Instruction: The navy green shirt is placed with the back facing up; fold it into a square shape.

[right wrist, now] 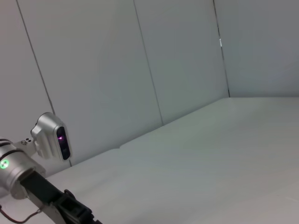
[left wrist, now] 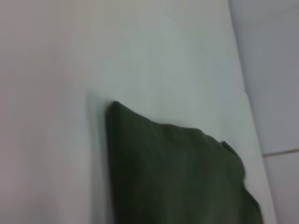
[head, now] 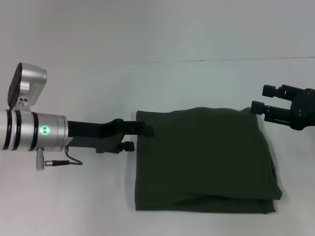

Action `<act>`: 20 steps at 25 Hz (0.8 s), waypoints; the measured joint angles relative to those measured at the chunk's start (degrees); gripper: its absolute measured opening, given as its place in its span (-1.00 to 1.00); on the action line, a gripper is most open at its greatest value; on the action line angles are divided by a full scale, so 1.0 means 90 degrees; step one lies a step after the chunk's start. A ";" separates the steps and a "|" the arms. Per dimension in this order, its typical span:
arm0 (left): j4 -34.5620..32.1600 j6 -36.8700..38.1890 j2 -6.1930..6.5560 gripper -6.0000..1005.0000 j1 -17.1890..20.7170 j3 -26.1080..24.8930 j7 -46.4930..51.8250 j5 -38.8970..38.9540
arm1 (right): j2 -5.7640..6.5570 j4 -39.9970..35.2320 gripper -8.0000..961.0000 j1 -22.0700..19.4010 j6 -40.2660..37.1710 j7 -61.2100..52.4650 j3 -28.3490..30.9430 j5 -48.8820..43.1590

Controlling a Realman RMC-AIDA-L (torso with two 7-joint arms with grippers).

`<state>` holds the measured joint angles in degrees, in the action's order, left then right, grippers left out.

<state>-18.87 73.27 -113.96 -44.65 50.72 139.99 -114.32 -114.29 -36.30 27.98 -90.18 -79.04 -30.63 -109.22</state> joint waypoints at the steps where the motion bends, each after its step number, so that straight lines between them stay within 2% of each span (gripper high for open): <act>1: 0.0001 -0.0093 -0.0017 0.77 0.0011 0.0015 -0.0017 -0.0009 | 0.0001 0.0000 0.59 -0.0001 0.0000 0.0004 0.0001 0.0000; 7: 0.0034 -0.0472 -0.0145 0.77 0.0017 0.0203 -0.0060 -0.0165 | 0.0004 0.0000 0.59 -0.0008 0.0011 0.0004 0.0004 0.0003; 20: 0.0120 -0.0716 -0.0392 0.77 -0.0035 0.0451 -0.0049 -0.0248 | 0.0005 0.0026 0.59 -0.0030 -0.0004 0.0003 0.0015 0.0007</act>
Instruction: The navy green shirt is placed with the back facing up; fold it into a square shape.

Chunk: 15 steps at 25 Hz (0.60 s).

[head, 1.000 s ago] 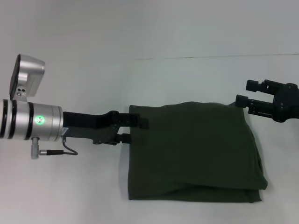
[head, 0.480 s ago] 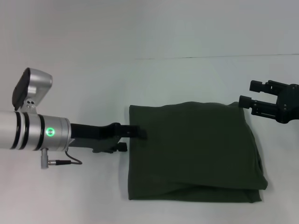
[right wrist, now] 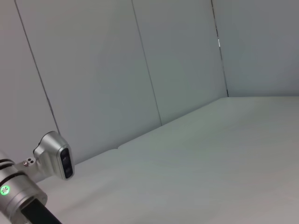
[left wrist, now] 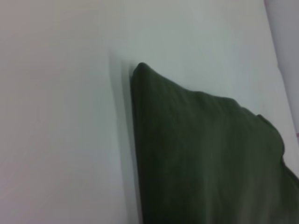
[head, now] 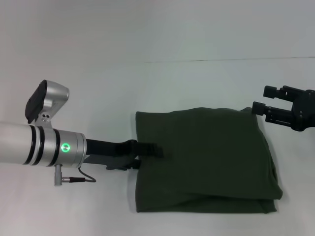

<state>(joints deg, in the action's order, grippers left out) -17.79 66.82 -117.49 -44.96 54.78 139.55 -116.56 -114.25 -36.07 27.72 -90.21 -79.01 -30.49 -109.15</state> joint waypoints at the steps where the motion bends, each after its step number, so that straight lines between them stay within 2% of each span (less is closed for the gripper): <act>1: 0.0000 0.0000 -0.0008 0.77 0.0000 0.0002 0.0000 0.0000 | 0.0000 0.0010 0.59 -0.0002 -0.0001 0.0004 0.0000 0.0000; 6: 0.0001 -0.0005 -0.0041 0.77 -0.0010 0.0007 0.0002 0.0000 | 0.0000 0.0033 0.59 -0.0027 -0.0004 0.0020 0.0000 0.0020; 11: -0.0003 -0.0014 -0.0046 0.61 0.0011 -0.0004 0.0029 0.0000 | 0.0000 0.0033 0.59 -0.0058 -0.0006 0.0029 0.0014 0.0034; 15: -0.0005 -0.0015 -0.0023 0.41 0.0035 -0.0027 0.0052 0.0000 | -0.0001 0.0033 0.59 -0.0073 -0.0013 0.0033 0.0071 0.0038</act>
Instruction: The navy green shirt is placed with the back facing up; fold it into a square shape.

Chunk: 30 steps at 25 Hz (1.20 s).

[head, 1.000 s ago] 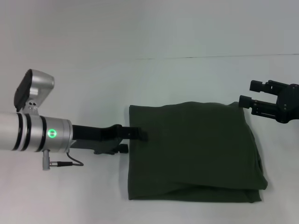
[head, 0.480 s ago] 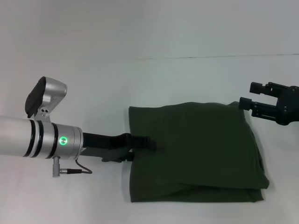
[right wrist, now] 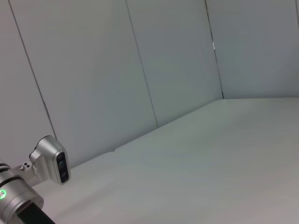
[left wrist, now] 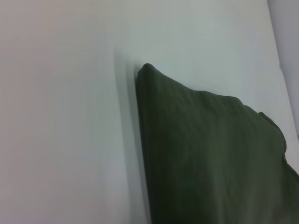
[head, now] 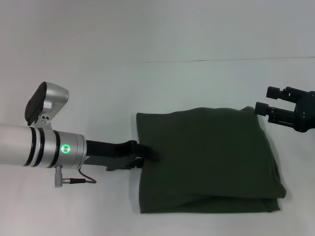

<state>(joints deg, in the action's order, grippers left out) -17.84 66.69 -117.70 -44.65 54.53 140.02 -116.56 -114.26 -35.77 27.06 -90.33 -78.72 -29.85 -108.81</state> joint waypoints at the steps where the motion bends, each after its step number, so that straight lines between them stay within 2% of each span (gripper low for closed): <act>1: 0.0003 -0.0011 -0.0002 0.36 0.0000 0.0010 -0.0002 0.0001 | -0.0002 0.0000 0.59 -0.0002 -0.0001 0.0002 0.0003 0.0000; 4: 0.0010 -0.0091 -0.0032 0.21 -0.0001 0.0031 0.0001 0.0000 | -0.0010 0.0000 0.58 -0.0014 -0.0003 0.0007 0.0005 0.0000; 11: 0.0012 -0.0125 -0.0074 -0.36 -0.0048 0.0035 0.0032 -0.0057 | -0.0009 0.0000 0.58 -0.0046 -0.0013 0.0007 0.0036 0.0008; 15: 0.0011 -0.0121 -0.0037 -0.72 -0.0032 0.0030 0.0076 -0.0060 | -0.0011 0.0000 0.57 -0.0060 -0.0013 0.0007 0.0067 0.0011; 17: 0.0010 -0.0092 0.0033 -0.76 0.0019 0.0003 0.0082 -0.0060 | -0.0014 0.0000 0.57 -0.0061 -0.0013 0.0007 0.0078 0.0011; 23: -0.0033 0.0127 0.0430 -0.83 0.0271 -0.0103 0.0095 -0.0024 | -0.0027 0.0000 0.56 -0.0050 -0.0002 0.0007 0.0120 0.0011; 25: -0.0090 0.0321 0.0616 -0.83 0.0396 -0.0290 0.0096 -0.0036 | -0.0041 0.0000 0.56 -0.0043 0.0007 0.0006 0.0139 0.0011; 30: -0.0426 0.0742 0.0876 -0.83 0.0719 -0.0648 0.0096 -0.0130 | -0.0063 0.0004 0.56 -0.0014 0.0072 0.0006 0.0161 0.0010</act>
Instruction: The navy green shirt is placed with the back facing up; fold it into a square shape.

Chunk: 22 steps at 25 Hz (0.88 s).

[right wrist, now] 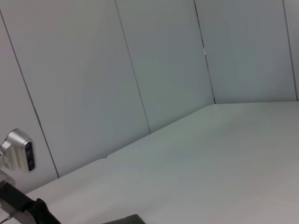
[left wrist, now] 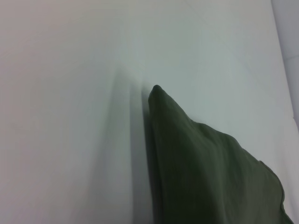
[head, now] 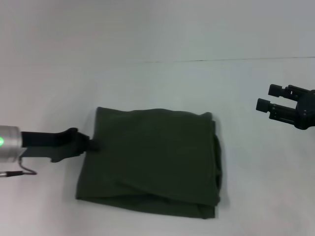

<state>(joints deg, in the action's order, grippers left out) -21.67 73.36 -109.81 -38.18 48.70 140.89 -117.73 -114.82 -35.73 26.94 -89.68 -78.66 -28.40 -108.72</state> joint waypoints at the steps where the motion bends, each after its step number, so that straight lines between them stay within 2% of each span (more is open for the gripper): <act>1: -0.0062 0.0074 0.0027 -0.83 0.0056 -0.0075 0.0000 -0.0066 | -0.0007 0.0002 0.56 0.0009 0.0023 0.0000 0.0000 0.0000; 2: -0.0062 0.0074 0.0027 -0.83 0.0056 -0.0075 0.0000 -0.0066 | -0.0015 0.0004 0.56 0.0016 0.0045 0.0000 0.0001 0.0000; 3: -0.0116 0.0202 0.0064 -0.83 0.0102 -0.0310 0.0000 -0.0387 | -0.0037 0.0006 0.56 0.0031 0.0085 0.0000 -0.0002 0.0000; 7: -0.0120 0.0234 0.0064 -0.83 0.0094 -0.0384 -0.0008 -0.0661 | -0.0078 0.0006 0.56 0.0052 0.0136 0.0000 -0.0013 -0.0003; 11: -0.0211 0.0198 0.0010 -0.79 0.0111 -0.0440 -0.0145 -0.0645 | -0.0136 0.0014 0.56 0.0096 0.0240 0.0000 -0.0045 -0.0034; 13: -0.0368 0.0308 -0.0047 -0.75 0.0177 -0.0680 -0.0448 -0.0572 | -0.0185 0.0016 0.56 0.0117 0.0270 -0.0002 -0.0040 -0.0035; 15: -0.0656 0.0633 -0.0110 -0.71 0.0265 -0.1117 -0.1169 -0.0443 | -0.0193 0.0020 0.56 0.0132 0.0277 -0.0019 -0.0026 -0.0027; 18: -0.1010 0.1378 -0.0163 -0.46 0.0403 -0.1723 -0.2851 -0.0097 | -0.0180 0.0200 0.56 0.0287 0.0286 -0.0137 0.0005 0.0007; 21: -0.1069 0.2076 -0.0200 -0.26 0.0557 -0.2116 -0.4560 0.0361 | -0.0151 0.0303 0.59 0.0419 0.0215 -0.0262 -0.0046 0.0003; 22: -0.1069 0.2076 -0.0200 -0.23 0.0557 -0.2116 -0.4560 0.0361 | -0.0147 0.0331 0.59 0.0495 0.0140 -0.0339 -0.0087 -0.0011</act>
<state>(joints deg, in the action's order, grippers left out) -31.29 92.05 -111.61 -33.18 29.66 99.85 -114.48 -116.14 -32.75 31.40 -88.42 -81.71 -29.19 -108.82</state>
